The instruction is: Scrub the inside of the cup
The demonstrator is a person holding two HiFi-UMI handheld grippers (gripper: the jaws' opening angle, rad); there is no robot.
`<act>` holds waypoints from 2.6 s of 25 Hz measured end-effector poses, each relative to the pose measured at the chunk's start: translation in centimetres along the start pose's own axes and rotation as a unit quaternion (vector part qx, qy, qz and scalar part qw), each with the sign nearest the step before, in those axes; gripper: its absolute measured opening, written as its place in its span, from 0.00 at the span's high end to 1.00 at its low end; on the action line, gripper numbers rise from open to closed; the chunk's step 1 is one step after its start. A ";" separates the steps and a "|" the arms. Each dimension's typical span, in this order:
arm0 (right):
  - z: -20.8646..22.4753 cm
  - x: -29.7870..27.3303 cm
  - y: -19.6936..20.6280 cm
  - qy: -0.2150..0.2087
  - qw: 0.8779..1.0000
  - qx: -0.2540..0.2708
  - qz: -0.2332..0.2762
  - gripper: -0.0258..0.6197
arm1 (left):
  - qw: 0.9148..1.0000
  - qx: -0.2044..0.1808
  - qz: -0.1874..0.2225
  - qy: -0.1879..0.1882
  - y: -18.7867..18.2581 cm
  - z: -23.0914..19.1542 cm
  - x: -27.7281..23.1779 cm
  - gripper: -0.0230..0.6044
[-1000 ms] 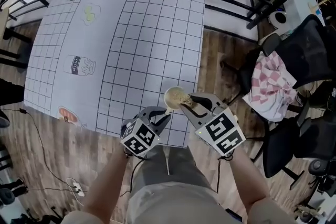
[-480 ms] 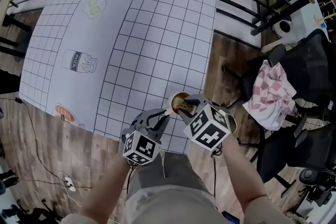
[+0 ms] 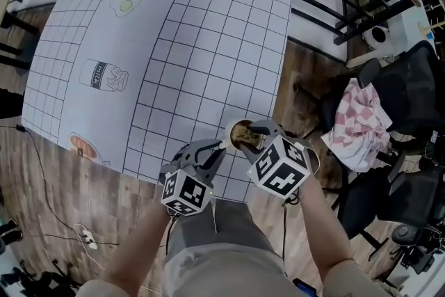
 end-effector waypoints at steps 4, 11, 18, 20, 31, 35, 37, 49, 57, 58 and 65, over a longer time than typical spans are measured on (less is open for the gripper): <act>-0.2 0.2 -0.1 0.015 1.000 0.021 -0.012 0.75 | 1.000 0.002 0.004 0.003 0.0 -0.1 0.1 0.87; 0.0 -1.2 -0.2 -0.008 0.999 0.007 -0.035 0.81 | 1.000 0.003 0.010 0.005 0.1 -0.3 0.0 0.87; 0.1 3.1 -0.8 -0.046 0.998 -0.024 0.031 0.82 | 0.999 0.027 0.028 -0.020 -0.1 -0.8 0.1 0.87; 0.5 4.5 -1.2 -0.003 0.999 -0.012 0.038 0.82 | 0.999 0.032 0.032 -0.022 -0.1 -1.0 0.0 0.87; -0.2 -1.1 0.6 0.051 0.996 0.036 -0.059 0.82 | 0.998 0.043 0.041 -0.016 0.1 0.1 -0.2 0.86; 0.0 -0.5 0.7 -0.037 0.998 -0.047 -0.035 0.82 | 0.997 0.060 0.043 -0.013 0.2 0.0 -0.4 0.86; -0.1 0.8 0.4 -0.056 0.996 -0.065 -0.015 0.82 | 0.997 0.058 0.042 -0.013 0.2 0.0 -0.4 0.86; 0.1 2.7 -1.0 0.048 0.998 0.031 -0.039 0.82 | 0.996 0.068 0.055 -0.003 0.3 0.5 -0.3 0.86; 0.0 -1.0 0.6 0.011 0.998 0.000 -0.065 0.82 | 0.993 0.101 0.062 -0.005 0.1 1.2 -0.5 0.85; 0.0 -0.9 0.6 -0.001 0.998 -0.010 -0.060 0.82 | 0.992 0.106 0.062 -0.009 0.1 1.2 -0.5 0.85; 0.0 5.1 -1.3 0.003 1.000 0.000 -0.003 0.82 | 0.995 0.082 0.055 -0.005 0.3 1.2 -0.5 0.85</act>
Point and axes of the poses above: the fingertips, and each gripper's own axes: x backward along the fingers, z to its right, y out of its underside, the point moved 4 cm from there along x, backward along the fingers, and after that the axes turned 8 degrees about -x, right-handed, at the moved point
